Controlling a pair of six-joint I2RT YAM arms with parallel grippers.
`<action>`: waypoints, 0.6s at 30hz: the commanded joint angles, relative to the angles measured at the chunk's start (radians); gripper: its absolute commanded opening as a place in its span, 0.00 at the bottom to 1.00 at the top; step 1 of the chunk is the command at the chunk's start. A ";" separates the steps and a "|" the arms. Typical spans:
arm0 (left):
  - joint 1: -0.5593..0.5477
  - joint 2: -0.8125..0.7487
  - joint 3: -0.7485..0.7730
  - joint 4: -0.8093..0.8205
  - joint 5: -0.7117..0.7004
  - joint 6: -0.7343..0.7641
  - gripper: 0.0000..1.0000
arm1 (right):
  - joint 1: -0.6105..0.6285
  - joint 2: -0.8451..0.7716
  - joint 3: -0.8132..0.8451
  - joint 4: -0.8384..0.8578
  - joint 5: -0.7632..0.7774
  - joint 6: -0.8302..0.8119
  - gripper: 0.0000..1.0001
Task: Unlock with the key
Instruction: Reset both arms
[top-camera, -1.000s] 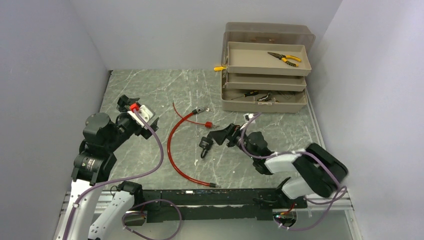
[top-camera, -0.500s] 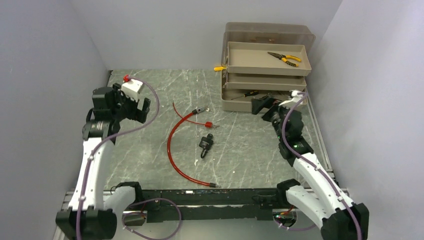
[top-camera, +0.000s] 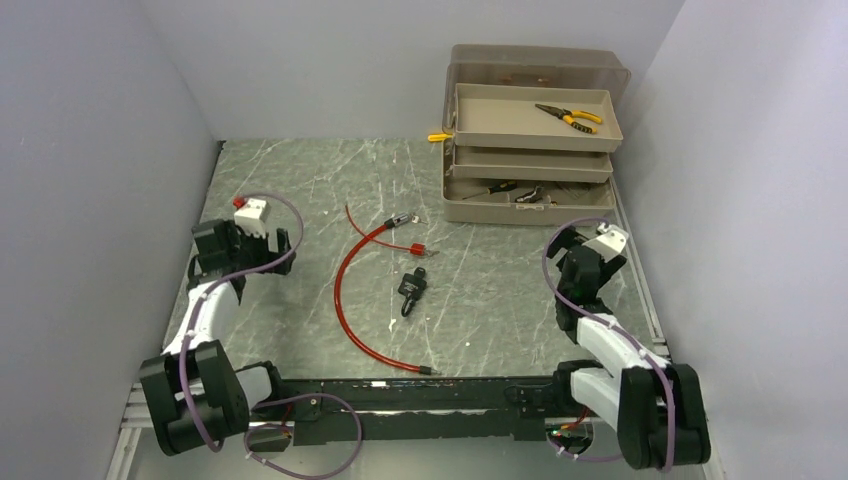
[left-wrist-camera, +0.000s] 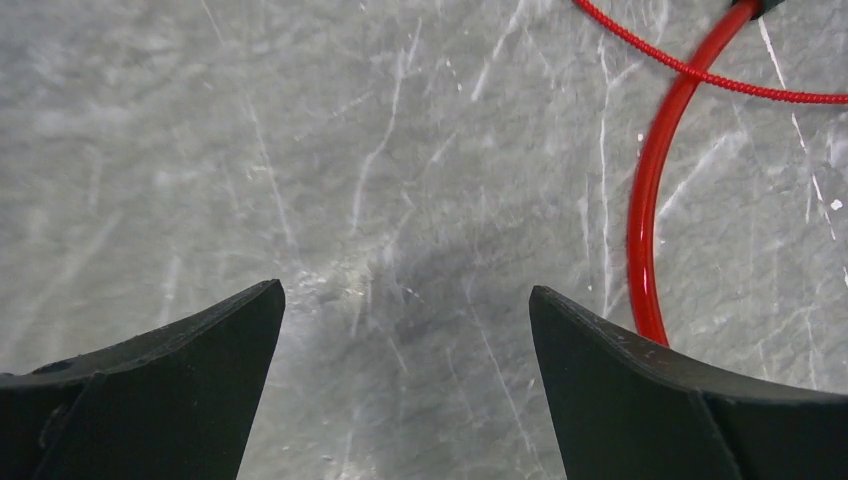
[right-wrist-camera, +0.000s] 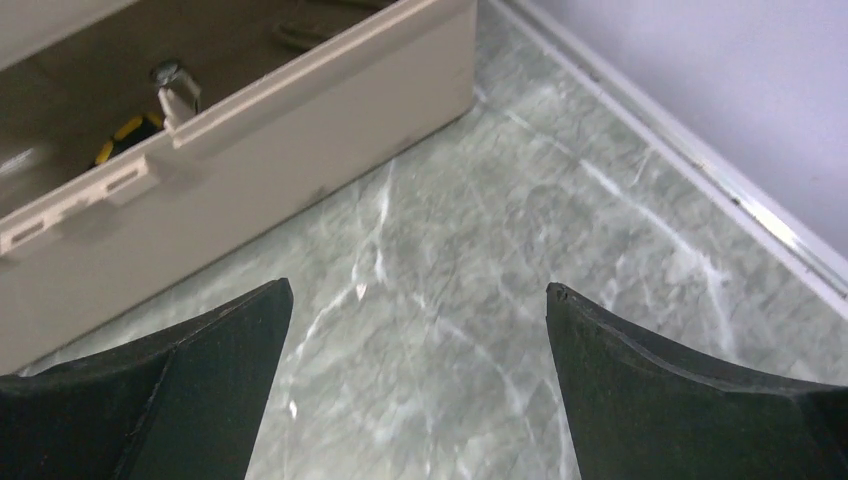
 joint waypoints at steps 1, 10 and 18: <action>0.022 -0.007 -0.114 0.365 0.080 -0.112 0.99 | -0.022 0.094 -0.020 0.331 0.053 -0.092 1.00; 0.039 0.084 -0.356 0.961 0.083 -0.240 0.99 | -0.022 0.345 -0.025 0.594 -0.038 -0.221 1.00; 0.033 0.168 -0.468 1.299 0.123 -0.288 0.99 | -0.013 0.501 -0.070 0.839 -0.111 -0.303 1.00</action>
